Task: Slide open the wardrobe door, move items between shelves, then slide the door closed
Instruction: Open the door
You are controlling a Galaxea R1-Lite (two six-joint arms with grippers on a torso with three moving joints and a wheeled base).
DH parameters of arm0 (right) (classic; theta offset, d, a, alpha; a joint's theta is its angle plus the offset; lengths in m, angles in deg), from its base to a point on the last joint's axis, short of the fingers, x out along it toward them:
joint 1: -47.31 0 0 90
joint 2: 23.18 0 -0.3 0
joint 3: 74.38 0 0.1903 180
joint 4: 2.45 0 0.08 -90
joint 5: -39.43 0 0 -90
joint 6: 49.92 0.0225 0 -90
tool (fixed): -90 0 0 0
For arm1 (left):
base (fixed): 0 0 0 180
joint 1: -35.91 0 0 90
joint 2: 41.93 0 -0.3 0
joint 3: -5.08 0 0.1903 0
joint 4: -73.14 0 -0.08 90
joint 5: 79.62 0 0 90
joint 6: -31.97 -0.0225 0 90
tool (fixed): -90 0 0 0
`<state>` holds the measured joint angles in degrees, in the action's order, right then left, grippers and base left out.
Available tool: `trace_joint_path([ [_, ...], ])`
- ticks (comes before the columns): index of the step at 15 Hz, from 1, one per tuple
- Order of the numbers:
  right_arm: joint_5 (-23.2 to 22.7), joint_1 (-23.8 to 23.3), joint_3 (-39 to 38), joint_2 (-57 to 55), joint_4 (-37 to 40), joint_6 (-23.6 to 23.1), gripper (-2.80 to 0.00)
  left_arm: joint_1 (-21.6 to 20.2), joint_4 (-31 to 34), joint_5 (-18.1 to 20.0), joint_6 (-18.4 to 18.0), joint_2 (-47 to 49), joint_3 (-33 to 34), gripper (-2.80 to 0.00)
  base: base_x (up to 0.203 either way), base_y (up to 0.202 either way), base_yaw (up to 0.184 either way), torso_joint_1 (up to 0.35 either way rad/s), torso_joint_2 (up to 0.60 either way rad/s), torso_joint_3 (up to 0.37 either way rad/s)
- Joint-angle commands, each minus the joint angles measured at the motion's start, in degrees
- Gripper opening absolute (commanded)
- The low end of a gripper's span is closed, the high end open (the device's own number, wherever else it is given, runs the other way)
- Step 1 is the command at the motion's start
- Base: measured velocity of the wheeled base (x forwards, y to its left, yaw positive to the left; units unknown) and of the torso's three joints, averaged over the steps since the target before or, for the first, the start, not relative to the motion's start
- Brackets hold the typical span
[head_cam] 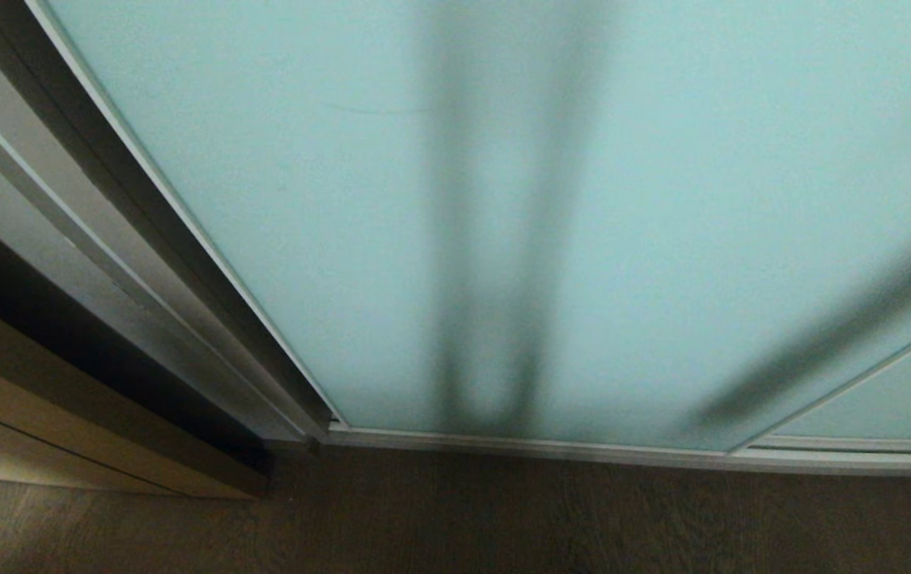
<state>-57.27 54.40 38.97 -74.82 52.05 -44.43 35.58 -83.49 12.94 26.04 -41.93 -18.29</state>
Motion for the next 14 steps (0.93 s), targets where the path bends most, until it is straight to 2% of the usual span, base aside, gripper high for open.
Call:
trace_joint_path([
  [1, -0.7, -3.9, -14.4, 12.9, 1.4, -3.8, -2.8, 0.0, 0.0, 0.0, -0.1, 0.1, 0.0, -2.8, 0.0, 0.0, 0.0, 0.0, 0.0, 0.0],
  [3, -0.6, -6.1, -29.4, 22.3, 0.0, -5.5, -2.8, 0.0, 0.0, 0.0, -0.1, 0.1, 0.0, -2.8, 0.0, 0.0, 0.0, 0.0, 0.0, 0.0],
  [6, 2.5, -7.1, -48.7, 36.1, -4.5, -7.0, -2.8, 0.0, 0.0, 0.1, -0.1, 0.1, 0.0, -2.8, 0.0, 0.0, 0.0, 0.0, 0.0, 0.0],
  [10, 5.3, -6.8, -67.4, 50.1, -11.1, -7.3, -2.8, 0.0, 0.0, 0.0, -0.1, 0.1, 0.0, -2.8, 0.0, 0.0, 0.0, 0.0, 0.0, 0.0],
  [14, 5.5, -6.8, -82.5, 51.9, -23.7, -4.3, -2.8, 0.0, 0.0, 0.0, 0.0, 0.1, 0.0, -2.8, 0.0, 0.0, 0.0, 0.0, 0.0, 0.0],
])
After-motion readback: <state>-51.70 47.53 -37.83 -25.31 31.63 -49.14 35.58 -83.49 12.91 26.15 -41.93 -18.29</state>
